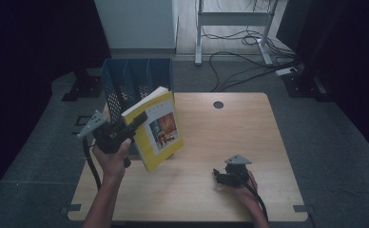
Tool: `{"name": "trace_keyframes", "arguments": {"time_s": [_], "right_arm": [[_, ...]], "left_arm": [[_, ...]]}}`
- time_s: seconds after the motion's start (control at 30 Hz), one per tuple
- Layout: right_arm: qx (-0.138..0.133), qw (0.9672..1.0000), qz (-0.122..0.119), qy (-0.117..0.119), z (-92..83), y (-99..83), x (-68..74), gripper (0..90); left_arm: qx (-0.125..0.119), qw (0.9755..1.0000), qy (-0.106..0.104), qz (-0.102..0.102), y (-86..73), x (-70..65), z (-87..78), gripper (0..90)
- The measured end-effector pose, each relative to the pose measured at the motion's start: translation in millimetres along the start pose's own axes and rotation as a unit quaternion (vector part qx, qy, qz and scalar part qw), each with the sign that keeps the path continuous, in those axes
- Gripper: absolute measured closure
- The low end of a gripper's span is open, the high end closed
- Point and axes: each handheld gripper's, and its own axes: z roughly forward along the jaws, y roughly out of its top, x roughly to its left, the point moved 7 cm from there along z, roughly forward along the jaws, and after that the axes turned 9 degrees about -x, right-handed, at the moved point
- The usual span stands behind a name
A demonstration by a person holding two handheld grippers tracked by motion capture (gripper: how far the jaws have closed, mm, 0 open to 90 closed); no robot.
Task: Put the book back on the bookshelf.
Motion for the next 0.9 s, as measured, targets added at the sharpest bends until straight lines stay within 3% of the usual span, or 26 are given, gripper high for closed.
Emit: {"name": "trace_keyframes", "arguments": {"time_s": [0.9], "right_arm": [[0.0,1.0,0.002,-0.003,-0.1,-0.2,-0.5,24.0]], "left_arm": [[-0.007,0.9986,0.051,-0.005,11.1,32.3,11.4,75.6]]}}
